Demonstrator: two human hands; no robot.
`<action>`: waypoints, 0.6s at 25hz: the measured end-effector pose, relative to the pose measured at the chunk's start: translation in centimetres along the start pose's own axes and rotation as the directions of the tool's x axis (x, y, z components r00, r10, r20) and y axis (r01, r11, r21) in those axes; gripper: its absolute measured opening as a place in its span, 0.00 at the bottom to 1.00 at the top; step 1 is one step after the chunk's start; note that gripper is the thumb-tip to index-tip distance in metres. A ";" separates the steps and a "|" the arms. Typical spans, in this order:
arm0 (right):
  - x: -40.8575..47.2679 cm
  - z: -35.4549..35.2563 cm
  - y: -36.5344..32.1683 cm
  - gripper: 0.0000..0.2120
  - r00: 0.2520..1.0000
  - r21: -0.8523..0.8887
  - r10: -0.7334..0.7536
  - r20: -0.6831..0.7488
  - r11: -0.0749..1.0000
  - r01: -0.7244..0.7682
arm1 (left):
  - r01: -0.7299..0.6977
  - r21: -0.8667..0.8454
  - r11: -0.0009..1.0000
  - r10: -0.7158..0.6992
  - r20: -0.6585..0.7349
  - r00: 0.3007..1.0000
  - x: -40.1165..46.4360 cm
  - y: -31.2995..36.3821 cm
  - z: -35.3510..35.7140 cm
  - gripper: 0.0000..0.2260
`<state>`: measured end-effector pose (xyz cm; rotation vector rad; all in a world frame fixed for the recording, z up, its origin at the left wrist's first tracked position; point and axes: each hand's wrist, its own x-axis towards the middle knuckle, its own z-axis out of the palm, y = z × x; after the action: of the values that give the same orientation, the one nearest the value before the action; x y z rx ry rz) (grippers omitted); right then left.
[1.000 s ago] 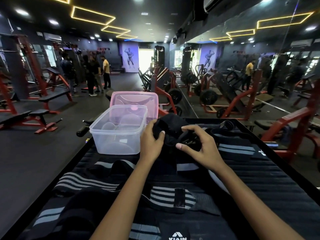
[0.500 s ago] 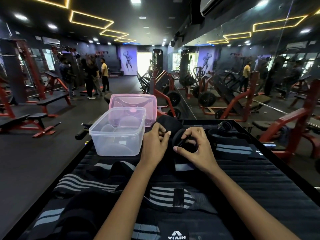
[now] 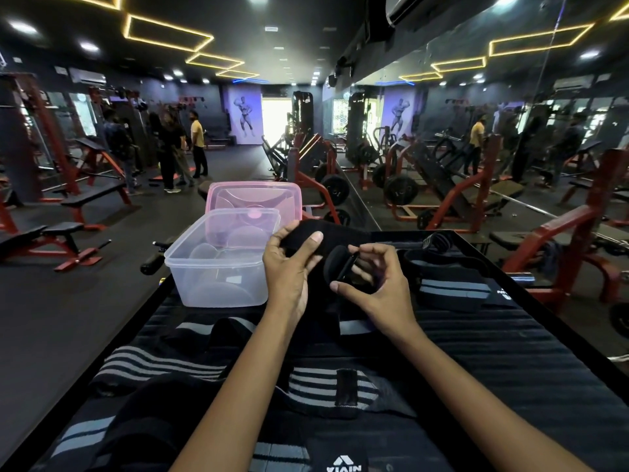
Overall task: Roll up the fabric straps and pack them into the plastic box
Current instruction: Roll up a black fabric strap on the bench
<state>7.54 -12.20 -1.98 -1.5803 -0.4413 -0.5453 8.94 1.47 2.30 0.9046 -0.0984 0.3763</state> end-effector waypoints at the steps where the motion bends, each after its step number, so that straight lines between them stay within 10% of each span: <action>1: -0.1 0.1 0.0 0.30 1.000 -0.014 -0.002 0.003 1.000 0.002 | -0.010 -0.022 1.000 0.010 -0.023 1.000 0.1 0.1 -0.1 0.17; 15: -0.3 0.3 -0.2 0.30 0.999 -0.142 -0.024 0.033 0.989 0.028 | -0.283 0.233 0.930 0.271 0.083 0.959 -0.2 -0.3 -0.9 0.20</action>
<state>7.25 -11.89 -2.02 -1.7240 -0.4549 -0.5833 8.86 1.92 1.49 1.1477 -0.2316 0.6393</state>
